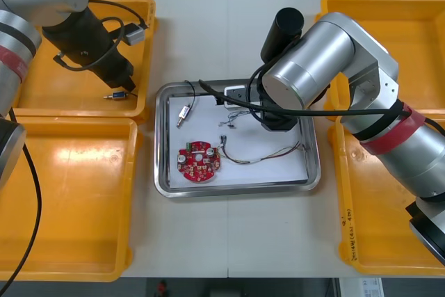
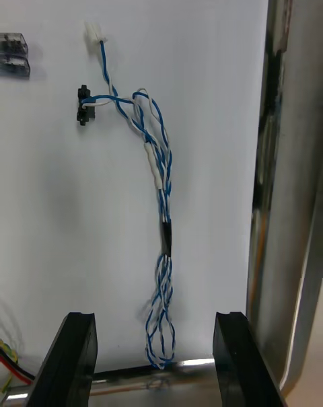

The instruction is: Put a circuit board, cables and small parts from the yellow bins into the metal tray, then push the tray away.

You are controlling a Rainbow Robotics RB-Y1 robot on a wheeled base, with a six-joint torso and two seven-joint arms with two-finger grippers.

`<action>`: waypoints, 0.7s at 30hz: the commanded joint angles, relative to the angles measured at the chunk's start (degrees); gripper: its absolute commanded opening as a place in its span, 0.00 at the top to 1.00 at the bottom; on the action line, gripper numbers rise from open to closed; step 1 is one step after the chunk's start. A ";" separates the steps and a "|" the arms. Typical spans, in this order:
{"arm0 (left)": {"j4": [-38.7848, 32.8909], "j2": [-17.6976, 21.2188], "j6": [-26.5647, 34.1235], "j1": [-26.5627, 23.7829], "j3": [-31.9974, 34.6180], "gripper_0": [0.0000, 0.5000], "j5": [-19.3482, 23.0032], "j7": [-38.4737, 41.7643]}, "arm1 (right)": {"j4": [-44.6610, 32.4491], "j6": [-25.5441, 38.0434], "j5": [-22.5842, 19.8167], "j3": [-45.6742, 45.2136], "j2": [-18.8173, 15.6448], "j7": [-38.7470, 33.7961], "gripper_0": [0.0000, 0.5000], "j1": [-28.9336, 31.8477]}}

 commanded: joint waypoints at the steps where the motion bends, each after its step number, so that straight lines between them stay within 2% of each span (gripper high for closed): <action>1: -0.54 2.33 -0.56 0.84 -1.26 0.00 0.28 -6.73 | -5.68 4.15 1.90 -1.30 -0.27 1.07 0.00 0.10; 7: -0.54 2.51 -0.56 1.90 -1.26 0.00 0.02 -6.82 | -10.25 12.33 2.51 -6.22 2.02 0.98 0.00 0.10; 10: -0.54 2.59 -0.56 2.77 -1.26 0.00 0.46 -7.00 | -14.20 18.53 2.42 -9.91 2.63 0.28 0.00 0.54; 15: -0.54 3.30 -0.56 3.74 -1.26 0.00 1.95 -7.35 | -20.97 18.53 2.51 -15.80 2.55 -1.04 0.00 3.27; 21: -0.54 4.00 -0.21 4.00 -1.26 0.00 2.83 -7.96 | -28.09 18.53 1.99 -22.48 1.58 -7.99 0.00 7.13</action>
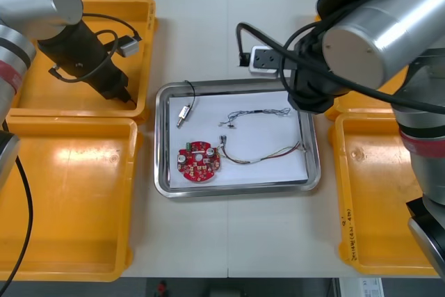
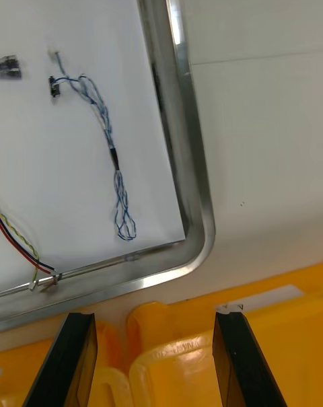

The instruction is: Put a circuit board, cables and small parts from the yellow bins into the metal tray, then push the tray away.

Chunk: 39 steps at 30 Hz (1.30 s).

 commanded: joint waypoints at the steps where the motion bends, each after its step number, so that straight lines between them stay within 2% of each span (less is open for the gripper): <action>1: -0.62 2.92 -0.11 1.19 -0.82 0.00 1.01 -7.96 | -6.19 0.15 -0.09 -5.39 -0.49 -7.22 0.00 3.05; 6: -0.54 3.36 0.24 1.45 -0.82 0.00 1.54 -8.66 | -11.20 0.15 -0.71 -8.56 -4.18 -16.01 0.00 7.54; 7: -0.54 3.36 0.07 1.72 -0.82 0.07 1.63 -8.75 | -12.17 0.15 -0.80 -9.61 -4.97 -18.21 0.00 9.03; 8: -0.54 3.36 -0.02 1.81 -0.82 0.24 1.63 -8.92 | -12.61 0.15 -0.89 -10.14 -5.15 -19.09 0.00 9.73; 9: -0.54 3.36 -0.29 1.98 -0.82 0.69 1.71 -9.01 | -13.40 0.15 -0.97 -11.28 -5.85 -21.02 0.00 11.14; 10: -0.54 3.36 -0.81 2.16 -0.82 0.99 1.80 -9.19 | -14.19 0.15 -1.15 -12.42 -6.47 -22.87 0.00 12.55; 14: -0.62 3.36 -1.60 2.16 -1.43 1.00 1.80 -9.45 | -15.95 0.15 -1.68 -16.11 -8.31 -28.05 0.00 16.85; 19: -0.62 3.36 -2.40 2.16 -2.14 1.00 2.59 -9.36 | -16.83 0.15 -6.69 -24.55 -8.93 -35.35 0.00 22.57; 24: -1.68 3.27 -2.57 2.07 -2.14 1.00 2.50 -9.01 | -16.83 0.15 -10.11 -31.58 -9.90 -39.39 0.00 26.78; 31: -5.37 3.45 -2.31 2.16 -2.05 1.00 2.24 -7.96 | -16.21 0.15 -6.51 -35.10 -10.25 -40.10 0.00 30.30; 39: -9.15 3.45 -0.02 2.07 -0.11 1.00 0.92 -6.20 | -12.34 0.15 -7.30 -36.68 -10.25 -40.80 0.00 31.79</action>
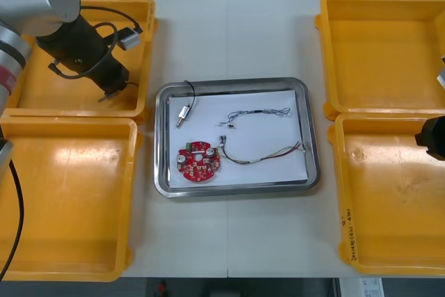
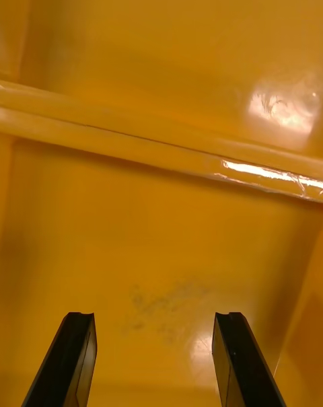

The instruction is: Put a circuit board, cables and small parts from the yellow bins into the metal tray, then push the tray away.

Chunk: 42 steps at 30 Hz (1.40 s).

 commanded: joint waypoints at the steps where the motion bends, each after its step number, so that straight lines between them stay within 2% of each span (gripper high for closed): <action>1: -4.32 2.21 2.05 0.51 1.36 1.00 -1.30 -5.93 | 1.44 0.13 -1.10 -2.72 -1.90 -2.32 0.00 1.06; 5: -7.13 2.38 3.90 0.51 2.77 1.00 -2.18 -5.23 | 3.29 0.13 -4.26 -5.01 -1.90 -3.11 0.00 1.06; 15: -8.01 2.38 5.04 0.51 3.21 1.00 -2.97 -4.61 | 3.55 0.13 -6.37 -7.20 -3.92 -4.26 0.00 0.98; 28: -8.01 2.38 5.04 0.51 2.50 1.00 -3.23 -4.17 | 3.55 0.13 -8.13 -9.31 -5.50 -6.72 0.00 1.94; 32: -8.01 2.38 5.04 0.69 1.98 1.00 -3.23 -3.73 | 4.08 0.13 -8.31 -9.40 -5.50 -9.88 0.00 1.94; 42: -8.01 2.03 2.93 2.01 0.39 1.00 -3.15 -2.06 | 5.84 0.13 -8.92 -9.58 -5.76 -11.64 0.00 2.38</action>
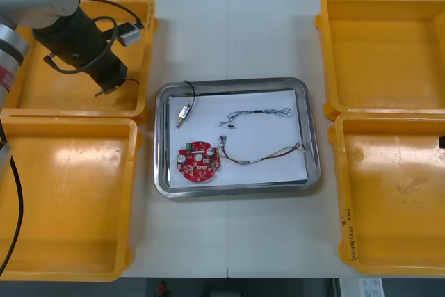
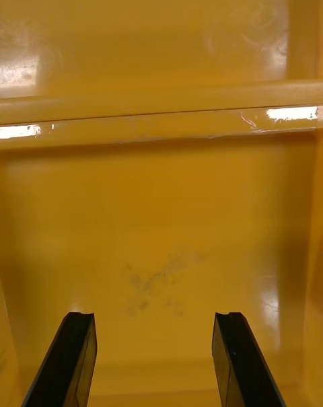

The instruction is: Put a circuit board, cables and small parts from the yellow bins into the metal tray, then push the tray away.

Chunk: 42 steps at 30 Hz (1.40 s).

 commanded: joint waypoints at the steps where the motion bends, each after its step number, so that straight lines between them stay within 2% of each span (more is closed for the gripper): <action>1: -1.71 1.73 -1.25 1.09 -1.09 1.00 -0.46 -1.89 | -0.43 0.13 -0.58 -1.87 -2.46 -0.92 0.00 1.22; 21: -1.79 0.94 -4.50 2.76 -1.18 0.98 0.25 -0.92 | -0.43 0.13 -1.37 -1.43 -2.81 -2.33 0.00 1.57; 22: -1.79 0.85 -4.59 2.76 -1.18 0.93 0.25 -0.75 | -0.43 0.13 -1.46 -1.43 -2.81 -2.33 0.00 1.57; 25: -1.79 0.76 -4.59 2.76 -1.18 0.66 0.42 -0.31 | -0.43 0.13 -1.64 -1.52 -2.81 -2.33 0.00 1.66; 26: -1.79 0.76 -4.59 2.76 -1.18 0.66 0.42 -0.31 | -0.43 0.13 -1.64 -1.52 -2.81 -2.33 0.00 1.66; 27: -1.79 0.76 -4.59 2.76 -1.18 0.51 0.51 -0.13 | -0.43 0.13 -1.64 -1.70 -2.81 -2.42 0.00 1.75; 28: -1.79 0.76 -4.59 2.76 -1.18 0.51 0.51 -0.13 | -0.43 0.13 -1.64 -1.70 -2.81 -2.42 0.00 1.75; 29: -1.79 0.76 -4.59 2.76 -1.18 0.31 0.51 0.04 | -0.43 0.13 -1.72 -1.70 -2.81 -2.42 0.00 1.75; 31: -1.79 0.76 -4.68 2.76 -1.18 0.11 0.60 0.22 | -0.43 0.13 -1.81 -1.79 -2.81 -2.51 0.00 1.75; 33: -1.79 0.76 -4.59 2.76 -1.18 0.00 0.68 0.13 | -0.43 0.13 -1.81 -1.79 -2.81 -2.51 0.00 1.75; 42: -5.66 1.20 -2.74 2.67 -0.83 0.00 0.25 0.92 | -0.43 0.13 -1.81 -1.79 -2.81 -2.68 0.00 1.84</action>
